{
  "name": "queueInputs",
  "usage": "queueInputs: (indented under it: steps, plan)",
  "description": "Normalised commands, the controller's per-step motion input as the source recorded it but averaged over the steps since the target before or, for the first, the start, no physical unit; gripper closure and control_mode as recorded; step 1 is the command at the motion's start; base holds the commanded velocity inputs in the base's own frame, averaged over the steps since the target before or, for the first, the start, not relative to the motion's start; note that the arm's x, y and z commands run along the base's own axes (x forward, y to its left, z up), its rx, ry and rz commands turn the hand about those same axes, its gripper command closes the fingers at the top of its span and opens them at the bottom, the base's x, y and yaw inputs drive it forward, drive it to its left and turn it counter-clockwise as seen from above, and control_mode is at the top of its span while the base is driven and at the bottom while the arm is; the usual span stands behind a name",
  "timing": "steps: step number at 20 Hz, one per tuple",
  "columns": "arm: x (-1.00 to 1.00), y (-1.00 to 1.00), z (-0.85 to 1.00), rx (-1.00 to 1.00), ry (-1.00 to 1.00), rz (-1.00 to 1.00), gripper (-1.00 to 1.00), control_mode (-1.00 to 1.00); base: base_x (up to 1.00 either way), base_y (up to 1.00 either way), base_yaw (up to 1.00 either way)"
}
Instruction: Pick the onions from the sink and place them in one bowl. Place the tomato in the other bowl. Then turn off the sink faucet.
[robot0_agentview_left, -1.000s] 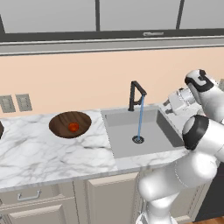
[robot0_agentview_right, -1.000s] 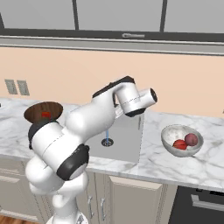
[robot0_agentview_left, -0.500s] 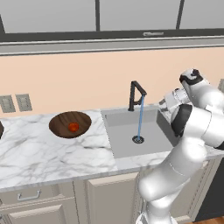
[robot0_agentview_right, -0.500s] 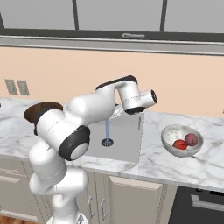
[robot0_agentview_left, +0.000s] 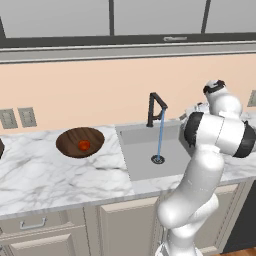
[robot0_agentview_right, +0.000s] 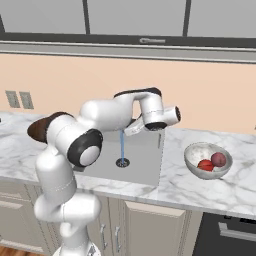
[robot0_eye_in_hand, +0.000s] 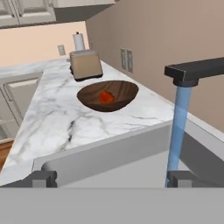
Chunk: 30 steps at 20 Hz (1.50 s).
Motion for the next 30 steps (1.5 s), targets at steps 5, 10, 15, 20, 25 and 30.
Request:
queueInputs:
  steps: [5,10,15,20,25,30]
  plan:
    - [0.39,0.06,-0.08,0.02,-0.01,0.0,-1.0,-1.0,0.0,0.0,0.0]
    - [0.3,0.0,-0.04,0.04,-0.01,0.0,-1.0,-1.0,0.0,0.0,0.0]
    - [0.3,0.0,-0.19,0.01,0.0,0.0,-1.0,-1.0,0.0,0.0,0.0]
    - [0.37,-0.13,-0.16,0.03,0.0,0.0,-1.0,-1.0,0.0,0.0,0.0]
    - [0.39,-0.07,-0.19,0.04,0.0,0.0,-1.0,-1.0,0.0,0.0,0.0]
    - [0.45,-0.02,-0.05,0.04,0.0,0.0,-1.0,-1.0,0.0,0.0,0.0]
